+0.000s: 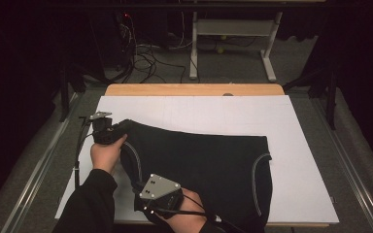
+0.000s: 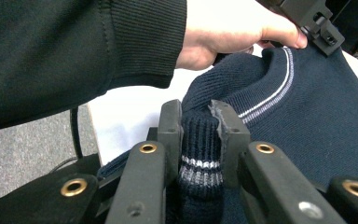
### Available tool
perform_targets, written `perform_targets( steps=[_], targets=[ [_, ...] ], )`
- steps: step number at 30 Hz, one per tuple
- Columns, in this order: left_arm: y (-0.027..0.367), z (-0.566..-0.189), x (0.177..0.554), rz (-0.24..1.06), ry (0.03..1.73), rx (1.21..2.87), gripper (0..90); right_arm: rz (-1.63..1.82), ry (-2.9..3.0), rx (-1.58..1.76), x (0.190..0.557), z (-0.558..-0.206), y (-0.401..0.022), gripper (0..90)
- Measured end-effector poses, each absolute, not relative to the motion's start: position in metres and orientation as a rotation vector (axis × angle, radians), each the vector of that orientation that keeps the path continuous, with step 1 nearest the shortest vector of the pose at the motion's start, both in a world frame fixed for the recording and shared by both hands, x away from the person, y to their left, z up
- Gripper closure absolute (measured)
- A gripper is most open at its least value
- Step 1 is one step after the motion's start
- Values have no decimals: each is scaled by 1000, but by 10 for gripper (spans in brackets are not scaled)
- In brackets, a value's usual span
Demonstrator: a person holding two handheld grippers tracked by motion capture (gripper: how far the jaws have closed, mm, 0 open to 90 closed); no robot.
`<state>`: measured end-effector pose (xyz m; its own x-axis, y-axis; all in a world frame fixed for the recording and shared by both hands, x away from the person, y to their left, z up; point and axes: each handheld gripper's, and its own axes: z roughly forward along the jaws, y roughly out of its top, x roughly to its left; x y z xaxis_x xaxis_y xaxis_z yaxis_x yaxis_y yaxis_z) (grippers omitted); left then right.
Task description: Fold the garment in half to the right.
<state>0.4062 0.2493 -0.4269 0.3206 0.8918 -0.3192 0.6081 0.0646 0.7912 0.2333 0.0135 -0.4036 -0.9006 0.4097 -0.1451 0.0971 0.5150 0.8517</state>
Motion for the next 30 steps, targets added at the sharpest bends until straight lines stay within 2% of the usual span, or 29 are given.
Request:
perform_targets(
  steps=[16,30],
  targets=[
    [277,-429,407,391,1398,1602,747,1338,2452,405,236,-407,44,763],
    [344,-430,388,441,1465,1531,747,1362,2486,305,235,-408,99,762]
  ],
)
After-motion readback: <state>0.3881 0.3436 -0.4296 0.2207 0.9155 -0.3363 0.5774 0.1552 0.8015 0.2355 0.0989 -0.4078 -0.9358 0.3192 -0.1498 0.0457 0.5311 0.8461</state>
